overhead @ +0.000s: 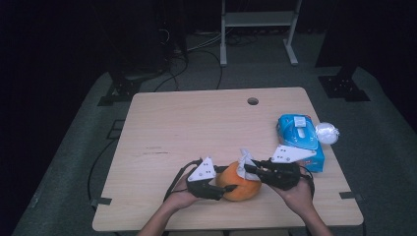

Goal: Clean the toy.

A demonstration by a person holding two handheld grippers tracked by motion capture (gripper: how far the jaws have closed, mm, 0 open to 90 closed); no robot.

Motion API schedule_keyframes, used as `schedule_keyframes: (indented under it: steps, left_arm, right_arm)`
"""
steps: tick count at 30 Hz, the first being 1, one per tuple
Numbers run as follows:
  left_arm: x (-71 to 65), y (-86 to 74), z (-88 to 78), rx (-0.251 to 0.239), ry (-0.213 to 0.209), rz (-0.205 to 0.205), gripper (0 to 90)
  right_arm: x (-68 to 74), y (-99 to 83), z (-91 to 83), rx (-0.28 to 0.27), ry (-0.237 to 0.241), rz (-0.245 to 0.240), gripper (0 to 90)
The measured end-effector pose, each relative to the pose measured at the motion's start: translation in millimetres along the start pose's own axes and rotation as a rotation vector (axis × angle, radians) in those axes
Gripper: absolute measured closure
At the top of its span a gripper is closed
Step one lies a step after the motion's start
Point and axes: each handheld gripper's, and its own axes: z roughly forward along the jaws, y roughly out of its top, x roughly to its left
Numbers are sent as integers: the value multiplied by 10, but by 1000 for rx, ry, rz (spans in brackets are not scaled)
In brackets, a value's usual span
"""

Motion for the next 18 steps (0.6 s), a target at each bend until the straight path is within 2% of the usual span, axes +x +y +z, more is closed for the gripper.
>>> schedule_keyframes:
  steps: [4, 7, 9, 11, 13, 16, 18]
  left_arm:
    - [43, 14, -87, 13, 8, -7, 410]
    - [41, -12, -54, 25, 17, -20, 398]
    - [35, -7, -35, 21, 21, -22, 390]
    - [32, -9, -14, 13, 25, -28, 381]
    - [22, -14, 8, 10, 18, -29, 380]
    - [23, -17, 0, 16, 17, -29, 381]
    - [24, -36, 4, 15, 18, -34, 380]
  right_arm:
    - [-21, -50, 74, 17, 2, 12, 784]
    - [-125, -147, 145, 33, 15, 67, 784]
    - [-142, -144, 125, 27, 9, 82, 784]
    - [-87, -88, 72, 4, 1, 62, 784]
    - [-10, -24, 60, -17, 25, 34, 784]
    - [60, -21, 144, 32, 13, -21, 784]
    - [7, -95, 196, 53, 14, -2, 784]
